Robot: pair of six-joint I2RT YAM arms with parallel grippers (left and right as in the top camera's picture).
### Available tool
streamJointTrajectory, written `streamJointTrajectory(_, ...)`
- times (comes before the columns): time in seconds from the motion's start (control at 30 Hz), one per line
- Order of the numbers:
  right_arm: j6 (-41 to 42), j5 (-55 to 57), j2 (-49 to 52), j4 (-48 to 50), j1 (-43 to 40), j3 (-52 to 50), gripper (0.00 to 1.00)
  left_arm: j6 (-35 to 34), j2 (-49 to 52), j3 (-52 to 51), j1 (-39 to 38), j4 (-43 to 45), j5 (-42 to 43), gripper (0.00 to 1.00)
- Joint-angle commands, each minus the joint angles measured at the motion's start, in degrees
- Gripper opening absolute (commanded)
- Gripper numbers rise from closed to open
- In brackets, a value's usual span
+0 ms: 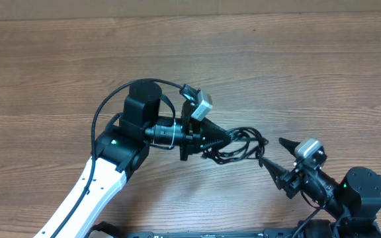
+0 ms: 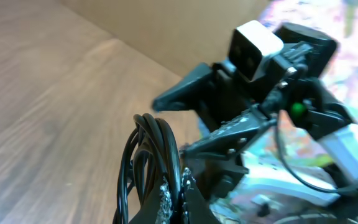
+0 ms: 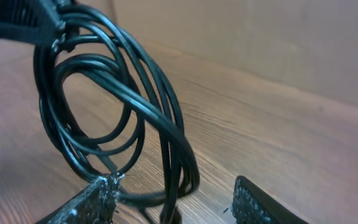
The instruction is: Untangle cables
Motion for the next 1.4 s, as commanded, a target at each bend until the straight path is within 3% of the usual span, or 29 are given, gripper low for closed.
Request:
streamJointTrajectory(0.0, -7.82, -3.65, 0.07, 0.57, 0.31, 0.5, 0.59, -0.2, -0.46, 1.66, 0.09, 0.48, 6.71, 0.04)
streamJointTrajectory(0.13, -13.14, -5.97, 0.07, 1.42, 0.33, 0.5, 0.56, -0.15, -0.46, 1.66, 0.09, 0.48, 6.69, 0.04)
streamJointTrajectory(0.23, -15.69, -5.95, 0.07, 1.7, 0.33, 0.5, 0.46, -0.04, -0.46, 1.66, 0.09, 0.48, 6.64, 0.04)
streamJointTrajectory(0.4, -15.76, -5.97, 0.07, 2.4, 0.33, 0.5, 0.15, 0.26, -0.46, 1.66, 0.09, 0.48, 6.45, 0.04)
streamJointTrajectory(0.43, -15.76, -5.97, 0.07, 2.51, 0.33, 0.5, 0.04, 0.24, -0.46, 1.66, 0.09, 0.48, 6.43, 0.04)
streamJointTrajectory(0.67, -15.76, -9.62, 0.07, 2.49, 0.33, 0.5, 0.04, 0.22, -0.46, 1.66, 0.09, 0.48, 5.42, 0.04)
streamJointTrajectory(0.8, -15.76, -9.79, 0.07, 2.49, 0.33, 0.5, 0.2, 0.24, -0.46, 1.66, -0.63, 0.55, 5.38, 0.04)
streamJointTrajectory(0.83, -15.76, -9.81, 0.07, 2.47, 0.33, 0.5, 0.19, 0.26, -0.46, 1.66, -1.03, 0.72, 5.35, 0.04)
streamJointTrajectory(0.93, -15.76, -9.81, 0.07, 2.47, 0.33, 0.5, 0.04, 0.22, -0.46, 1.66, -2.45, 1.46, 4.39, 0.04)
streamJointTrajectory(1.2, -15.74, -10.45, 0.07, 1.84, 0.33, 0.5, 0.04, 0.15, -0.46, 1.66, -3.23, 2.32, 2.43, 0.04)
streamJointTrajectory(1.37, -15.74, -10.73, 0.07, 1.86, 0.33, 0.5, 0.22, -0.04, -0.46, 1.66, -3.5, 2.34, 2.6, 0.04)
